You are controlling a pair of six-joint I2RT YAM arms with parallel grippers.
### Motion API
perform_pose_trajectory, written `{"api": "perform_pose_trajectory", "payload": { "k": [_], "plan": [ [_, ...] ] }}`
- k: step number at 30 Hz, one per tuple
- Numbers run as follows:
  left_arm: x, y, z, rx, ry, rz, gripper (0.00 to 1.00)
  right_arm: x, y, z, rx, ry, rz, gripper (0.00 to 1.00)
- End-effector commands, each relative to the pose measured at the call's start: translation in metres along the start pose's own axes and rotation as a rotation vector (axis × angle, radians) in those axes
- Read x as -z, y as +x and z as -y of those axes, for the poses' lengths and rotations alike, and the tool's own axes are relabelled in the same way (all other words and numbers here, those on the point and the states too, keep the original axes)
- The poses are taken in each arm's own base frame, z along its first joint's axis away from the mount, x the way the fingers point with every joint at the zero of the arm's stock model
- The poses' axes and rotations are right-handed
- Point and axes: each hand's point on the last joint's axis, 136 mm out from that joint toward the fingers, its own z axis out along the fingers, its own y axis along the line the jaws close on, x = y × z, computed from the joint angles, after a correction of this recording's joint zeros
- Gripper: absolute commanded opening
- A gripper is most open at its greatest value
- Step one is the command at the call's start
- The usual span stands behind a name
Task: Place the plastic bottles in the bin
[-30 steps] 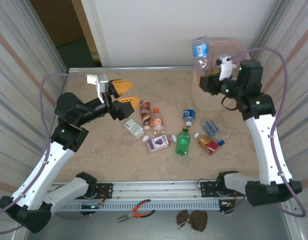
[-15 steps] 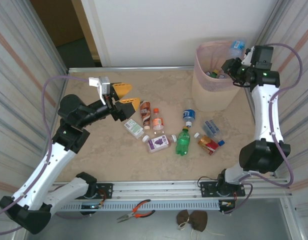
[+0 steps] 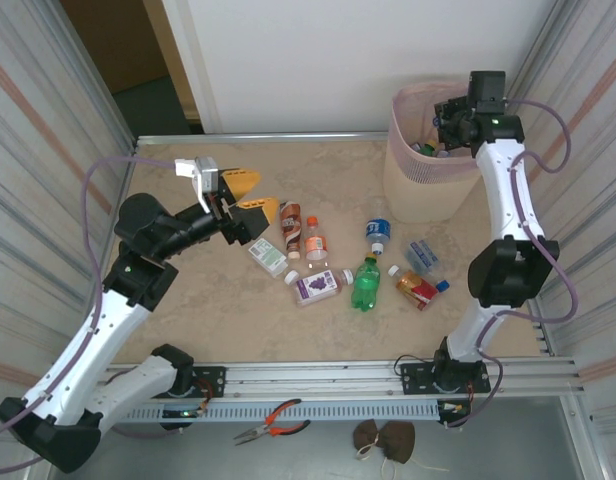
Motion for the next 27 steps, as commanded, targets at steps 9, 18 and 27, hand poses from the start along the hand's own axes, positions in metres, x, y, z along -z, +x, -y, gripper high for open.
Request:
{"api": "perform_pose_trajectory", "payload": {
  "k": [9, 18, 27],
  "plan": [
    [0.011, -0.002, -0.007, 0.001, -0.053, 0.021, 0.91, -0.046, 0.003, -0.021, -0.220, -0.004, 0.034, 0.24],
    [0.013, 0.000, -0.012, 0.015, -0.074, 0.040, 0.91, -0.080, 0.003, -0.017, -0.226, -0.007, -0.021, 0.33],
    [0.003, 0.002, -0.021, 0.016, -0.083, 0.022, 0.91, -0.064, -0.002, -0.025, -0.222, -0.015, 0.008, 0.56]
  ]
}}
